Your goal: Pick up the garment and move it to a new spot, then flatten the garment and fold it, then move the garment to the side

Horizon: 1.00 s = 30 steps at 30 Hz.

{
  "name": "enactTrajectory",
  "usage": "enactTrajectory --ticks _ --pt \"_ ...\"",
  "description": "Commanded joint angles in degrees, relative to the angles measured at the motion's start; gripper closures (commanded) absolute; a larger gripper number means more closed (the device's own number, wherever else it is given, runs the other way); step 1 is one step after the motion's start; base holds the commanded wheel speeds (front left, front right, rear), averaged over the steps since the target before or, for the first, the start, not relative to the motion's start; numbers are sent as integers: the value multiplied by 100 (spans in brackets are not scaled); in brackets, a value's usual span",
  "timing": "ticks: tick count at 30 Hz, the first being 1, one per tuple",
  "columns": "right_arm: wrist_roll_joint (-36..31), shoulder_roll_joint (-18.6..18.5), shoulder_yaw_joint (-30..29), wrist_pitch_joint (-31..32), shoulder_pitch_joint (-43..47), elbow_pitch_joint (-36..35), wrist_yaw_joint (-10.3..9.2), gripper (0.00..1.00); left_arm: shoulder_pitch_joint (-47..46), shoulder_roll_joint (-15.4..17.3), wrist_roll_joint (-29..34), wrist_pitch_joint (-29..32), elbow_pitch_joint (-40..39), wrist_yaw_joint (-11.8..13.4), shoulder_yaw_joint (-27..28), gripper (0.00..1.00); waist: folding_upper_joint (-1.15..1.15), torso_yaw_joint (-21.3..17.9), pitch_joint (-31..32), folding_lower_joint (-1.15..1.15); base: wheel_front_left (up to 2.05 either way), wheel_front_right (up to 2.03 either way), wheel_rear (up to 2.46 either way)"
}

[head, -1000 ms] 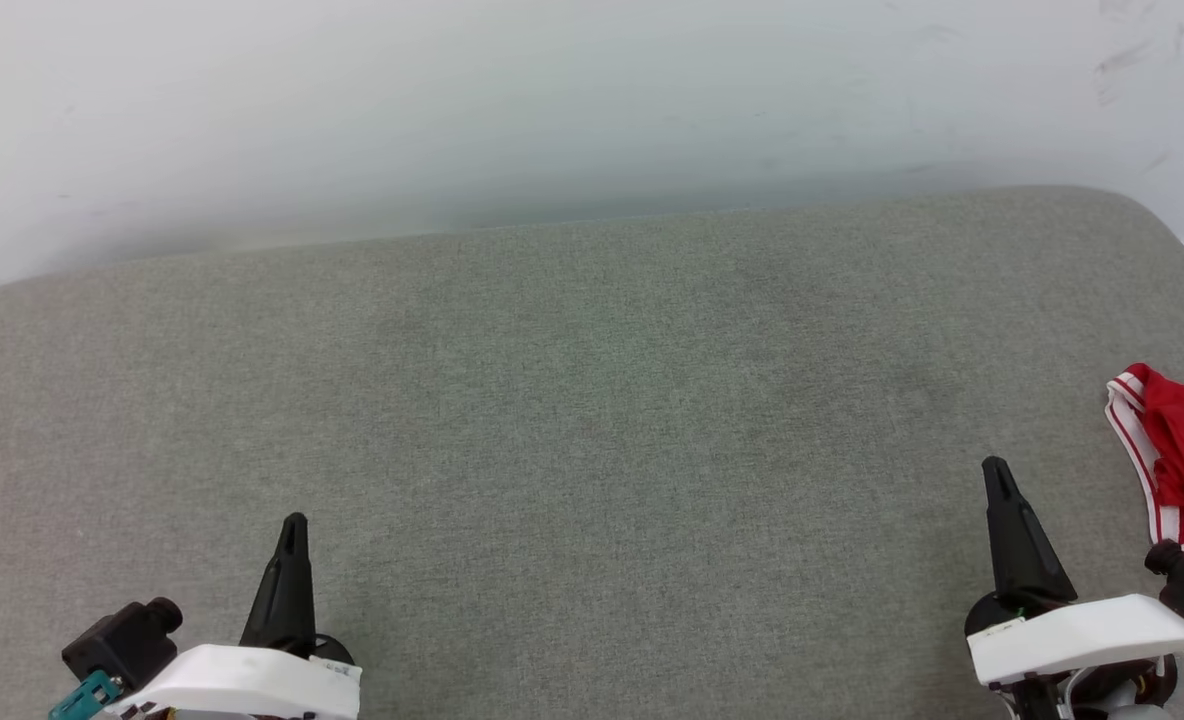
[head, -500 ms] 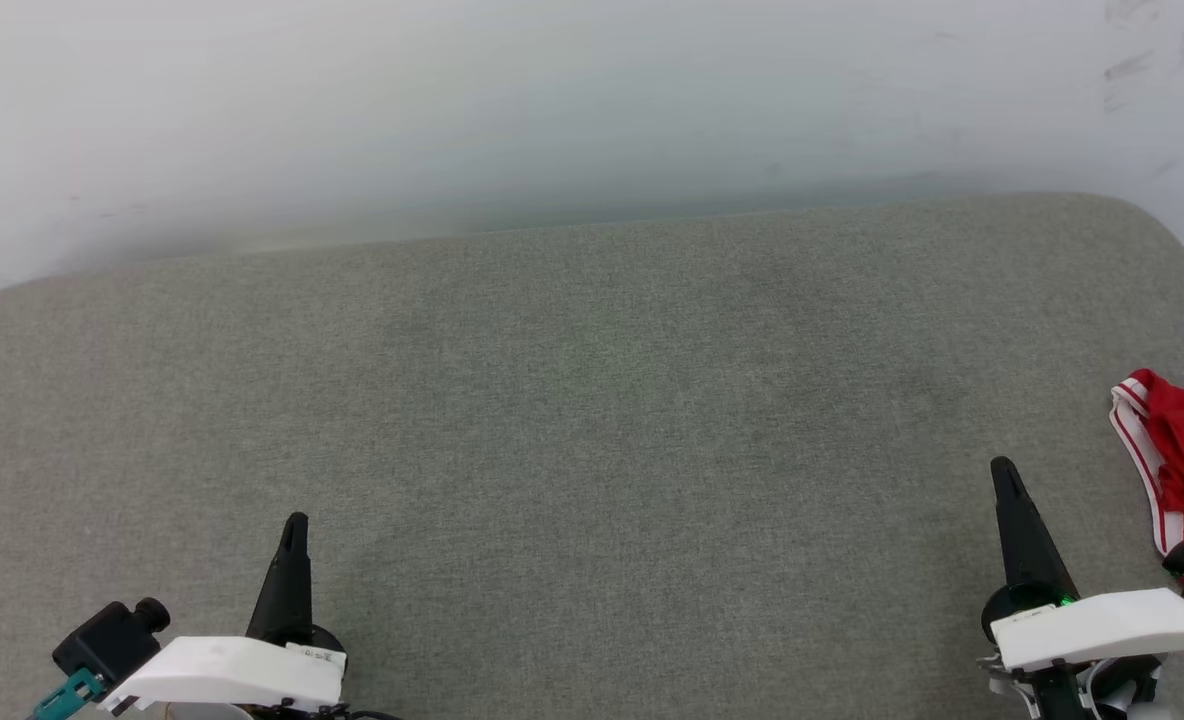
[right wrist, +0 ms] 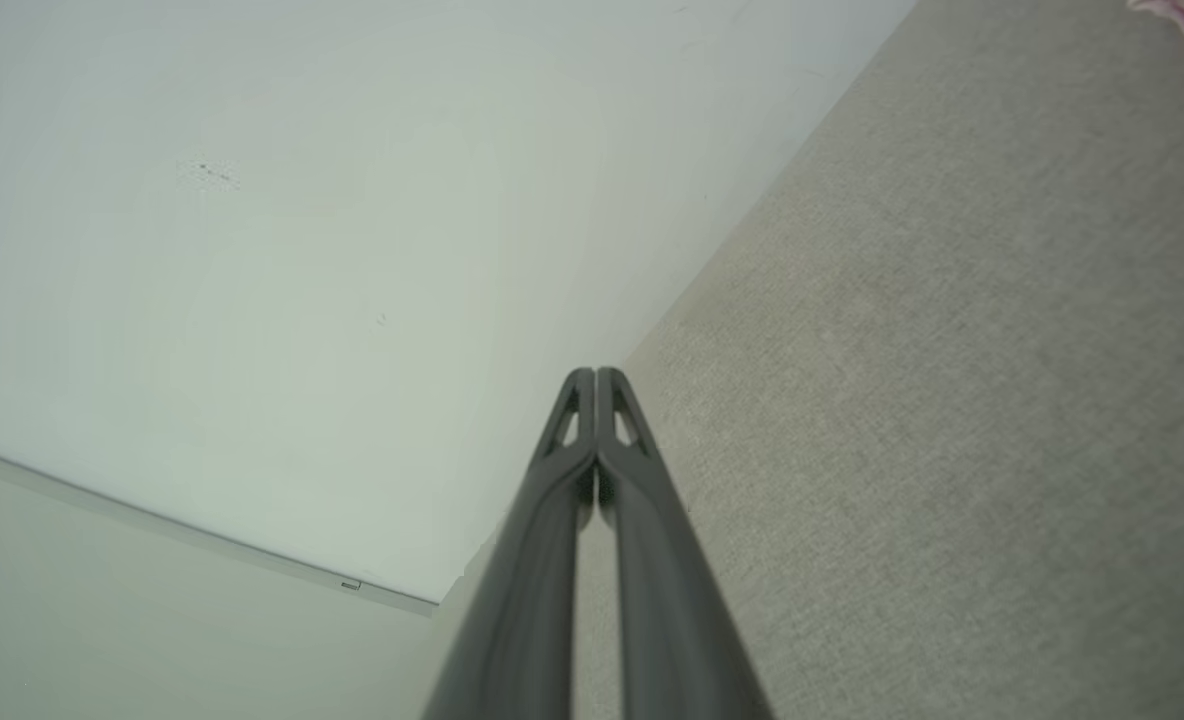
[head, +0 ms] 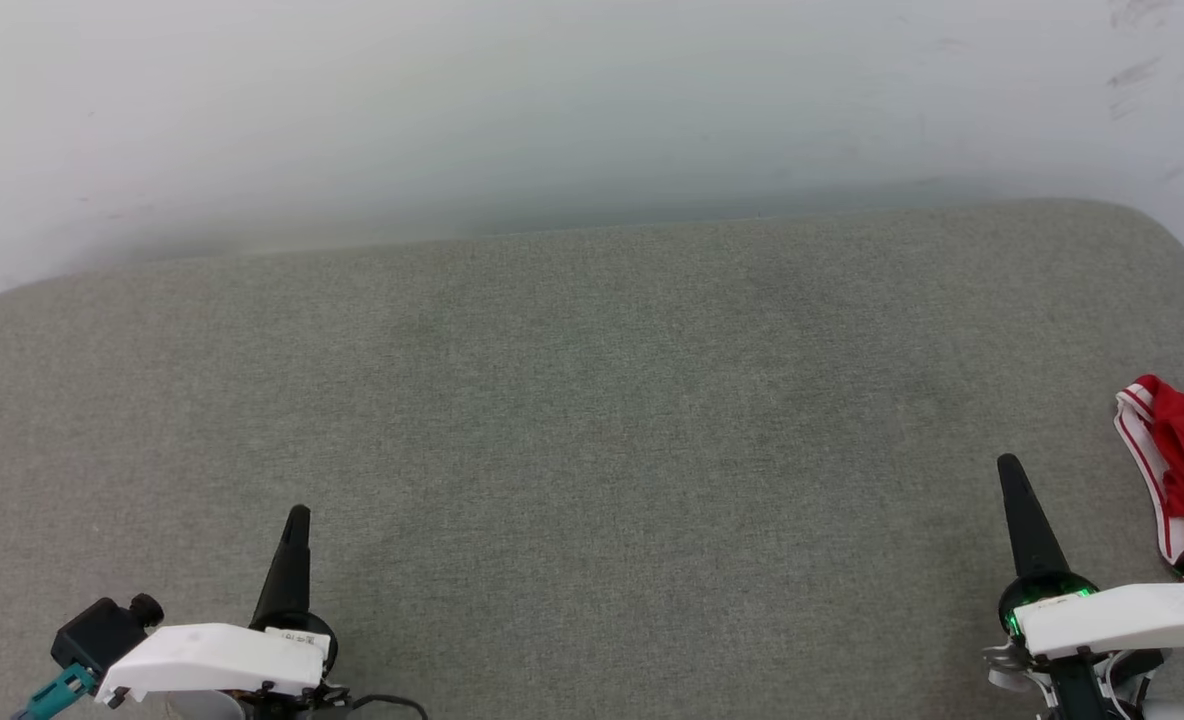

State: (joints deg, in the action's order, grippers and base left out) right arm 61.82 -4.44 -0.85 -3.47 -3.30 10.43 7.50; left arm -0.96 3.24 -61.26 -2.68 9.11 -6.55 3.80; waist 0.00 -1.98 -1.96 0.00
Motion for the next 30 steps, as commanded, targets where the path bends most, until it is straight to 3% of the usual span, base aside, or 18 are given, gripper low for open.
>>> enactTrajectory --ticks 1,30 --pt "154 -46 -18 41 -132 -25 -1 100 -138 41 -144 41 -24 -26 15 100 0 4 3 0 0 0 0" --pt "1685 -30 -181 429 -219 161 -1 100 -352 36 -1641 452 234 -67 117 100 0 86 77 0 0 0 0"
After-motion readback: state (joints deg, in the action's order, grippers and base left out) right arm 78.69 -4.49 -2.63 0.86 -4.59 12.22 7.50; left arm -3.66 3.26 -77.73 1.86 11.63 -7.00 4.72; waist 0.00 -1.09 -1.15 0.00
